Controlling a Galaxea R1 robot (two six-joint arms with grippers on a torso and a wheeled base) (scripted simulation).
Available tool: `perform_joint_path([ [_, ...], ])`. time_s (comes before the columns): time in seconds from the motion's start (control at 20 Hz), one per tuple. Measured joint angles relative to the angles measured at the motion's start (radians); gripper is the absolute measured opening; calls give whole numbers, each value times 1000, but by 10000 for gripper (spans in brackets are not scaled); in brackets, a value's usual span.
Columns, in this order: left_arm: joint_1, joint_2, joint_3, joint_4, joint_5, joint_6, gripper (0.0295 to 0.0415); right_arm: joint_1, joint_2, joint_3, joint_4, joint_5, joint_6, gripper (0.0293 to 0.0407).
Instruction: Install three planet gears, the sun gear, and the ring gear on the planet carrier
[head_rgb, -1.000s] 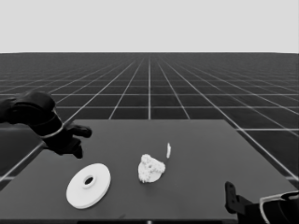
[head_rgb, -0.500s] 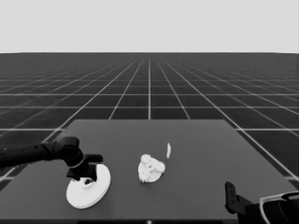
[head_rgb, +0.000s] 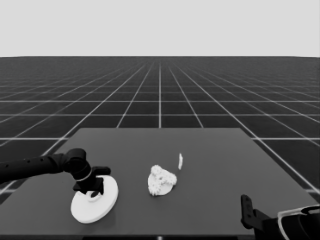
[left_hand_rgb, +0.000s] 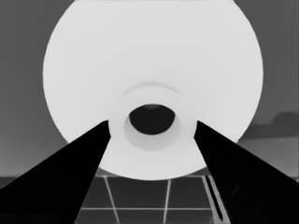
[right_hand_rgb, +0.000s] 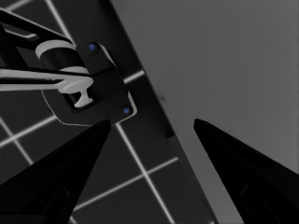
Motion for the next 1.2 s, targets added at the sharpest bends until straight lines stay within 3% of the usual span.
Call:
perform_joint_path([
  [0.25, 0, 0, -1, 0, 0, 0, 348, 0, 0, 0, 0, 0, 0, 385],
  [0.35, -295, -75, 163, -276, 154, -50, 348, 0, 0, 0, 0, 0, 0, 385],
  [0.4, -386, -72, 156, -353, 182, -48, 348, 0, 0, 0, 0, 0, 0, 385],
  [0.5, -468, -62, 132, -422, 209, -39, 348, 0, 0, 0, 0, 0, 0, 385],
  [0.75, -502, -54, 113, -453, 223, -33, 348, 0, 0, 0, 0, 0, 0, 385],
  [0.8, -473, 139, 52, -439, 182, -332, 348, 0, 0, 0, 0, 0, 0, 385],
  [0.85, -457, 435, -63, -423, 170, -441, 348, 0, 0, 0, 0, 0, 0, 385],
  [0.95, -442, 723, -337, -409, 176, -380, 348, 0, 0, 0, 0, 0, 0, 385],
  [1.2, -436, 859, -544, -401, 183, -287, 348, 0, 0, 0, 0, 0, 0, 385],
])
